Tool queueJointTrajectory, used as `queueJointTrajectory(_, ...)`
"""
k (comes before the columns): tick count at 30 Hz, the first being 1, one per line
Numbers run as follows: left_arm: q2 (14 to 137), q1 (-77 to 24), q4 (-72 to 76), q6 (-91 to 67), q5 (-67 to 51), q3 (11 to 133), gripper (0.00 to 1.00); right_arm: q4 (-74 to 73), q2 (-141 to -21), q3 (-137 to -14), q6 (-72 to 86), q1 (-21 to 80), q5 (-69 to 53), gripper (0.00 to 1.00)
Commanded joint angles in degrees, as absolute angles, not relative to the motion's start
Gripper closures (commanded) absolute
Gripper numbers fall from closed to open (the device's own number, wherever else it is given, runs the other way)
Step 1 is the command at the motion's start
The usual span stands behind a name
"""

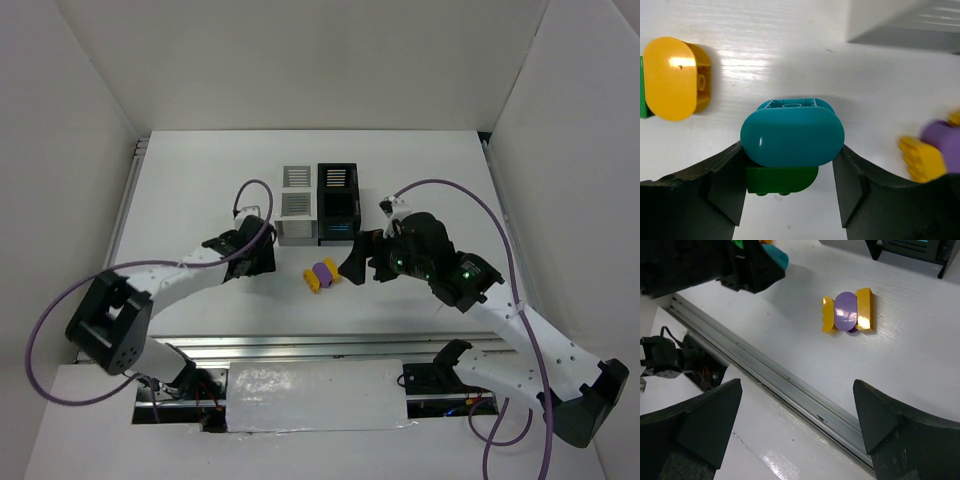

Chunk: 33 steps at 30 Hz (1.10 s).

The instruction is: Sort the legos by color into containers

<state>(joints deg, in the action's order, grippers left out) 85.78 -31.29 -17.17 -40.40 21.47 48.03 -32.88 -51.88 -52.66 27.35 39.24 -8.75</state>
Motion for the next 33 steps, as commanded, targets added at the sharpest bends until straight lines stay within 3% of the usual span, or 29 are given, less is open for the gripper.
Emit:
queueJointTrajectory(1, 75.00, -34.35, -18.28, -38.15, 20.66, 47.11, 1.00, -28.74, -50.27, -52.73, 30.84, 39.64, -6.42, 0.00)
queueJointTrajectory(6, 56.57, -35.77, -15.92, -32.62, 13.02, 42.55, 1.00, -27.60, -49.83, -56.24, 35.85, 39.38, -4.14, 0.00)
queueJointTrajectory(11, 42.04, -38.67, -2.83, -28.49, 5.73, 34.20, 1.00, -28.21, -57.64, -67.55, 38.23, 39.81, -9.20, 0.00)
queueJointTrajectory(15, 39.64, -38.93, 2.89, -24.79, -4.36, 32.44, 1.00, -33.22, -68.96, -76.98, 38.32, 42.87, -9.05, 0.00)
queueJointTrajectory(20, 38.41, -39.55, 8.34, -20.23, -9.75, 30.59, 1.00, -38.39, -74.96, -83.22, 37.88, 48.77, -2.90, 0.01)
queueJointTrajectory(29, 40.61, -40.87, 9.67, -16.44, -15.29, 33.05, 1.00, -38.15, -80.77, -80.86, 38.50, 53.61, -4.04, 0.06)
queueJointTrajectory(31, 40.52, -40.96, 9.93, -16.09, -15.90, 33.05, 1.00, -37.62, -81.38, -79.90, 38.58, 53.79, -6.48, 0.08)
queueJointTrajectory(33, 40.69, -41.31, 9.93, -15.91, -16.08, 33.05, 1.00, -36.30, -81.82, -79.45, 38.32, 53.88, -9.13, 0.22)
